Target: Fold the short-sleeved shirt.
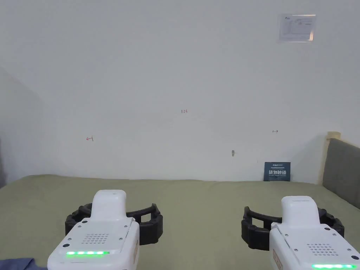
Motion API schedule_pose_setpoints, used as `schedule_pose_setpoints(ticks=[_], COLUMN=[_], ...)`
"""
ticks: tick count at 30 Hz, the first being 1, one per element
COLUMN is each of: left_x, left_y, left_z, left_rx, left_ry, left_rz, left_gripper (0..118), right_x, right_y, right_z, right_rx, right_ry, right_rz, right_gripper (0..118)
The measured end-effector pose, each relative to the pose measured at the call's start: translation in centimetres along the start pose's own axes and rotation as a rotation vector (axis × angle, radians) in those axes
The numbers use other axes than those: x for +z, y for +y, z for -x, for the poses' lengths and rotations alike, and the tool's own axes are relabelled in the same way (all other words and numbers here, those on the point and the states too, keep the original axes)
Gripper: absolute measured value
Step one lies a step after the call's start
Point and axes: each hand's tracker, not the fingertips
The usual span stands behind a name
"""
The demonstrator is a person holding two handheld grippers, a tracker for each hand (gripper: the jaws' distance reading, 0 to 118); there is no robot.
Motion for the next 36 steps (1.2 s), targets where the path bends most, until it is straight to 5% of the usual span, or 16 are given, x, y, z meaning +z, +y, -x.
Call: schedule_pose_setpoints(ticks=[32,34,36], left_x=[0.41,0.34,0.3], left_y=[-0.24,-0.32,-0.45], left_z=[-0.06,-0.1,-0.07], left_rx=[0.004,0.008,0.02], left_ry=[-0.022,-0.023,-0.032], left_rz=[0.021,0.035,0.049], left_gripper=[118,118,113], right_x=[0.15,0.28,0.41], right_y=[-0.29,-0.3,-0.42], right_z=[0.47,0.57,0.77], right_rx=[0.026,0.033,0.04], right_ry=[-0.004,0.021,0.007], right_rz=[0.014,0.018,0.015], right_gripper=[114,79,10])
